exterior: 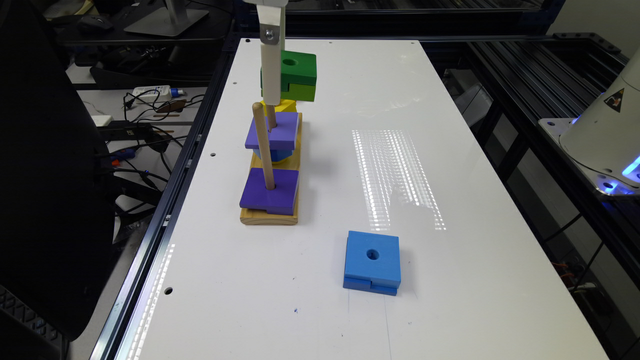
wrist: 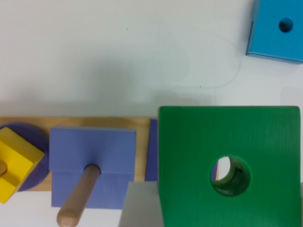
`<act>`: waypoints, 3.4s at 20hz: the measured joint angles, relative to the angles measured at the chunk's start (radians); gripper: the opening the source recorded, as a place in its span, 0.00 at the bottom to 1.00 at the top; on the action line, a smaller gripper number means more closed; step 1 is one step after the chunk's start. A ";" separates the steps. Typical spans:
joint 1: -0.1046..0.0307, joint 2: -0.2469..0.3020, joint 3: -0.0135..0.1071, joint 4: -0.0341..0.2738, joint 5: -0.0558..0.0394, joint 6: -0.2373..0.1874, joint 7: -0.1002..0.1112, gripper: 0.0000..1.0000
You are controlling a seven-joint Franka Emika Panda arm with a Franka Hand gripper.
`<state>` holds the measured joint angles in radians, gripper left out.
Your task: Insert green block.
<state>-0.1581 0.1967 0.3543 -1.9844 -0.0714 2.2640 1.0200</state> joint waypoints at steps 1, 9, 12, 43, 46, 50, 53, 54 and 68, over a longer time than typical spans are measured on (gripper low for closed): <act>0.000 0.000 0.000 0.000 0.0000 0.000 0.000 0.00; -0.001 0.000 0.000 0.000 0.0000 0.000 0.000 0.00; -0.002 0.000 -0.001 0.000 0.0000 0.000 -0.001 0.00; -0.009 0.000 0.013 0.000 0.0012 0.000 -0.007 0.00; -0.009 0.000 0.018 0.000 0.0012 0.000 -0.005 0.00; -0.009 0.000 0.019 0.000 0.0012 0.000 -0.005 0.00; -0.009 0.000 0.019 0.000 0.0012 0.001 -0.005 0.00; -0.009 0.000 0.019 0.000 0.0012 0.001 -0.005 0.00; -0.038 0.000 0.014 0.000 0.0008 0.001 -0.024 0.00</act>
<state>-0.1966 0.1967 0.3680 -1.9845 -0.0706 2.2645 0.9960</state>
